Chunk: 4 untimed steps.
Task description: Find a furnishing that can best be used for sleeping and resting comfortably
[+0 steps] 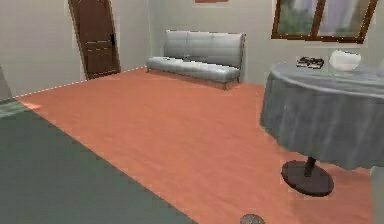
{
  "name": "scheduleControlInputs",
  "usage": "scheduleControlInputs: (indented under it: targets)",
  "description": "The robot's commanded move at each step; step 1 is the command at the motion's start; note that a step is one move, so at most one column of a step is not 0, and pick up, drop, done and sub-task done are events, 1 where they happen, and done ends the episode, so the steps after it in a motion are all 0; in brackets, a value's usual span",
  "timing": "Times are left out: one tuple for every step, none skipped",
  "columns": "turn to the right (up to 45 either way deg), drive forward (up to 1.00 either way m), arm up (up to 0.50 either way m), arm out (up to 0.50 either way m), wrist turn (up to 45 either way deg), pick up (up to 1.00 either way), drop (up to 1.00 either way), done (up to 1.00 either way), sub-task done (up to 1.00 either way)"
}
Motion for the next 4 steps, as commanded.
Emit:
scheduleControlInputs:
  targets:
    - [0.0,1.00,0.00,0.00,0.0,0.00,0.00,0.00,0.00]
    - [0.0,0.85,0.00,0.00,0.0,0.00,0.00,0.00,0.00]
    - [33.0,0.00,0.00,0.00,0.0,0.00,0.00,0.00,0.00]
    - [0.0,0.85,0.00,0.00,0.0,0.00,0.00,0.00,0.00]
